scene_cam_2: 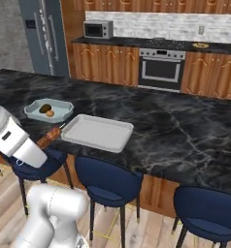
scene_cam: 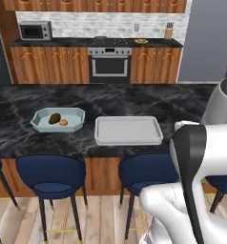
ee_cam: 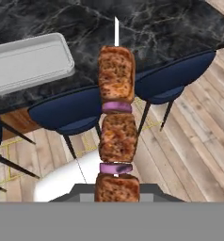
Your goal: Place the cold items (avocado and tangerine) from the fridge in one tupperware on the dining counter. Place the warm items (kebab skewer and hot dog) in the stove area in another tupperware.
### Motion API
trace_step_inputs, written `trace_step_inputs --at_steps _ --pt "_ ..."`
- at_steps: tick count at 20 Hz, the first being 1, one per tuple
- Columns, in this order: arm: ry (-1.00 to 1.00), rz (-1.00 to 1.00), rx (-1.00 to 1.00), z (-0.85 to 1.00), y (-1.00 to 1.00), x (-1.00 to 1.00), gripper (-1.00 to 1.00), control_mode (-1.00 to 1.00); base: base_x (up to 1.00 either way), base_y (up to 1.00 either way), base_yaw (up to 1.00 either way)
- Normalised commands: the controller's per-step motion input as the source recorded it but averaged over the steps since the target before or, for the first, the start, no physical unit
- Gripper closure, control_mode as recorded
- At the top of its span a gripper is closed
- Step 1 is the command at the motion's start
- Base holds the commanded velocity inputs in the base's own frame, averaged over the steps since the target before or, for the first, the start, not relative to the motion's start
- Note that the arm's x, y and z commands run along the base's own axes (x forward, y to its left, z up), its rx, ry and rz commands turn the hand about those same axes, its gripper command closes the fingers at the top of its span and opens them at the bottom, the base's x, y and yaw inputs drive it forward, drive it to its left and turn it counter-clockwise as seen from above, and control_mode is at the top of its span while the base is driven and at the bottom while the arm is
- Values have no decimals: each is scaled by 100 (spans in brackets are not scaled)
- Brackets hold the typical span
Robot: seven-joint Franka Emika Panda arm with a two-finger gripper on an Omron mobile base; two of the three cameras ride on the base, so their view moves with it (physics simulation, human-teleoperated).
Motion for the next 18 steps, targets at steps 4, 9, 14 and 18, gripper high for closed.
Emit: trace_step_inputs --at_steps 4,9,14,18 --pt "0 0 0 0 0 0 100 100 92 71 0" --pt "0 0 0 0 0 0 100 100 98 4 0" --pt "22 28 8 -2 -13 80 100 -100 20 0 0" --pt "45 79 0 -37 -10 98 100 -100 0 0 0"
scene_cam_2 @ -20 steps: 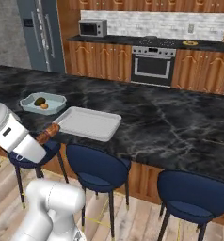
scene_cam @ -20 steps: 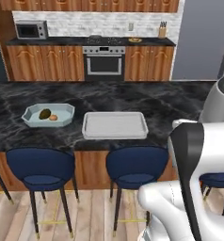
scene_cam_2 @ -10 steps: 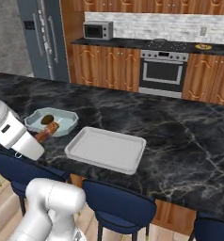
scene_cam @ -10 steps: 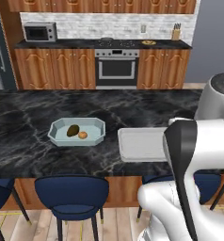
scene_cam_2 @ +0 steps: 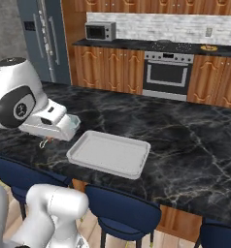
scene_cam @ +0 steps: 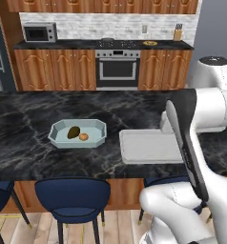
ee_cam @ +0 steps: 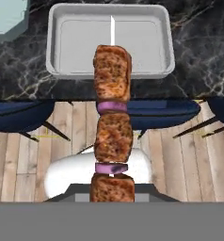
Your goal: Place the cold items (avocado and tangerine) from the fridge in one tupperware on the dining counter. Place the warm items (kebab skewer and hot dog) in the stove area in another tupperware.
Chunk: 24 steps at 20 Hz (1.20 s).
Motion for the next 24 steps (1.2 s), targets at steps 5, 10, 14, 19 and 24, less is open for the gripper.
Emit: trace_step_inputs --at_steps 5,10,14,19,24 --pt "30 87 -9 -61 -12 62 100 -100 0 0 0" --pt "9 85 -4 -70 -53 37 100 -100 0 0 0" --pt "2 82 0 -60 -62 56 100 -100 0 0 0" --pt "0 86 6 -45 -41 70 100 -100 0 0 0" --pt "0 76 8 -31 -30 71 100 -100 0 0 0"
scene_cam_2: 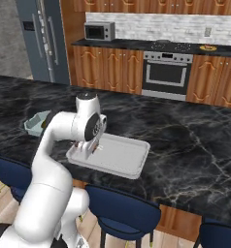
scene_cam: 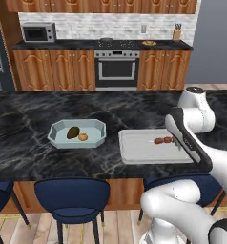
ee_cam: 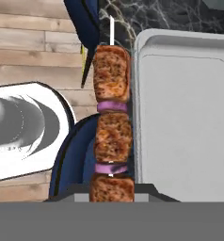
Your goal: Place the cold items (avocado and tangerine) from the fridge in one tupperware on the dining counter. Place the warm items (kebab skewer and hot dog) in the stove area in another tupperware.
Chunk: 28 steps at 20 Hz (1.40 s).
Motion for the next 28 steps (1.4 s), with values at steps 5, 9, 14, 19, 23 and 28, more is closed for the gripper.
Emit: trace_step_inputs --at_steps 5,9,14,19,23,28 --pt "13 44 3 -43 -9 73 100 -100 0 0 0" --pt "11 10 0 -45 -1 62 100 -100 0 0 0" --pt "8 -6 0 -40 0 51 100 -100 0 0 0" --pt "8 -19 0 -38 0 45 100 -100 0 0 0" --pt "10 -19 0 -39 0 44 100 -100 0 0 0" --pt "3 -11 0 -33 0 37 100 -100 0 0 0"
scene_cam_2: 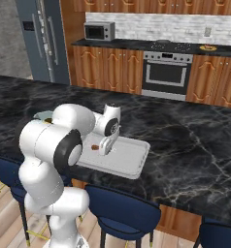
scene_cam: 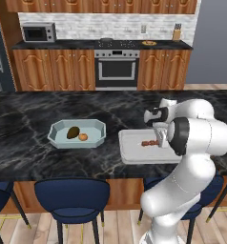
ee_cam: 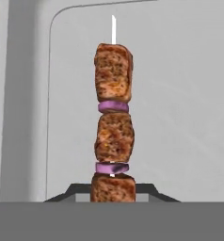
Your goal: Place the cold items (avocado and tangerine) from the fridge in one tupperware on the dining counter. Place the warm items (kebab skewer and hot dog) in the stove area in another tupperware.
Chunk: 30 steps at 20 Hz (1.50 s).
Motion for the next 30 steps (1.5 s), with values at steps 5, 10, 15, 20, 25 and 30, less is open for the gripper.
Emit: trace_step_inputs --at_steps 5,10,15,20,25,30 --pt "0 -5 0 -38 0 35 100 -100 0 0 0" --pt "0 -2 -2 -38 5 36 100 -100 0 0 0" --pt "0 0 -4 -40 11 28 -100 -100 0 0 0" --pt "0 -1 0 -15 0 1 -100 -100 0 0 0" --pt "0 -9 0 30 -1 -23 -100 -100 0 0 0" --pt "0 -18 0 62 -2 -52 -100 -100 0 0 0"
